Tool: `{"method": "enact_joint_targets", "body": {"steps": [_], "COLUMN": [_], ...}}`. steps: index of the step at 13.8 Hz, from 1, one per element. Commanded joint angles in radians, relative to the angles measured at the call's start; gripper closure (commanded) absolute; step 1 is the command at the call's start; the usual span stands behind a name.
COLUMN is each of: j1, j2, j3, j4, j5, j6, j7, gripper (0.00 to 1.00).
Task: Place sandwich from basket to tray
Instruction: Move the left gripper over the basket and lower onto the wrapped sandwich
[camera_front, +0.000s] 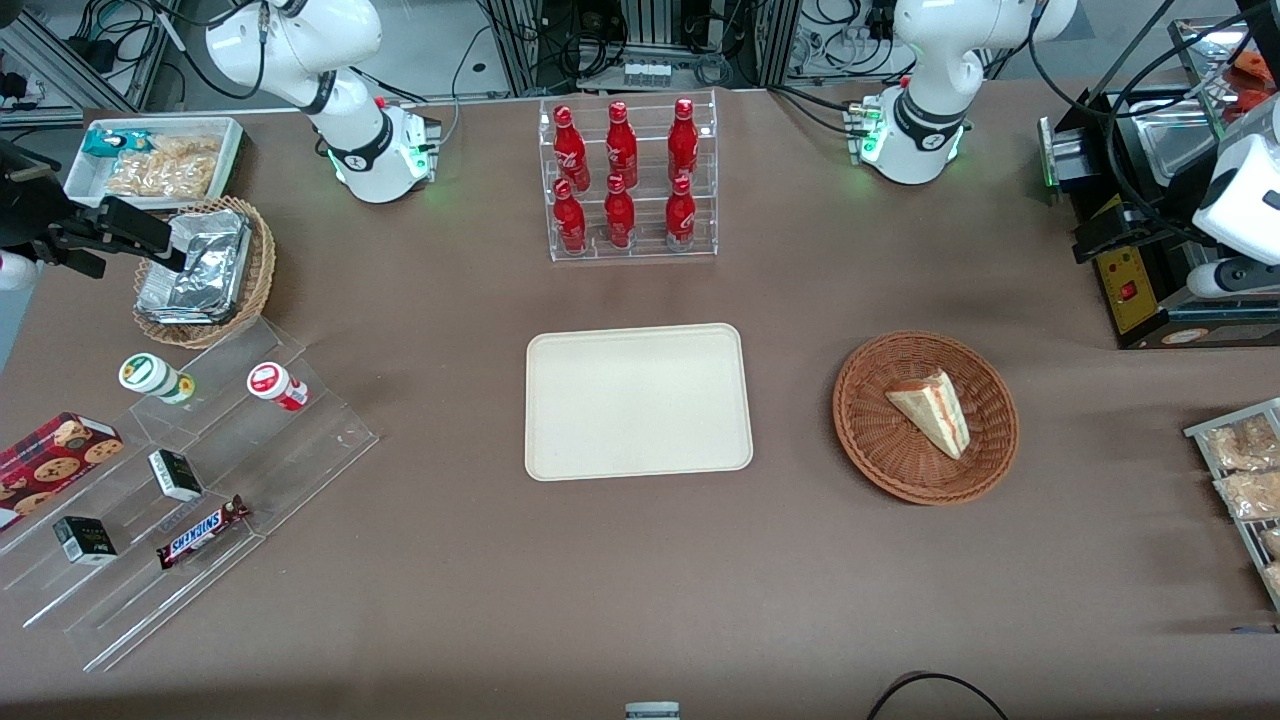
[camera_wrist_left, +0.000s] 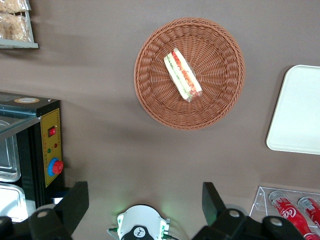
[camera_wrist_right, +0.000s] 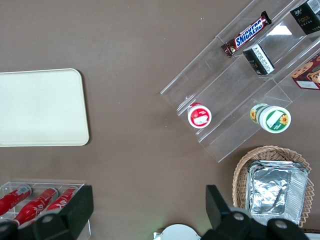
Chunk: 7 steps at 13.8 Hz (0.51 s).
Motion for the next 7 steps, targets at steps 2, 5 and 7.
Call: {"method": "enact_joint_targets", "body": {"steps": [2, 5, 7], "j1": [0.004, 0.000, -0.008], "j2": [0.033, 0.087, 0.119], "j3": [-0.003, -0.005, -0.005], "j4": [0.009, -0.020, -0.053], "j5": [0.001, 0.008, 0.008], "j6": [0.007, 0.011, 0.069], "j7": [0.004, 0.004, 0.004], "gripper": [0.00, 0.00, 0.00]}}
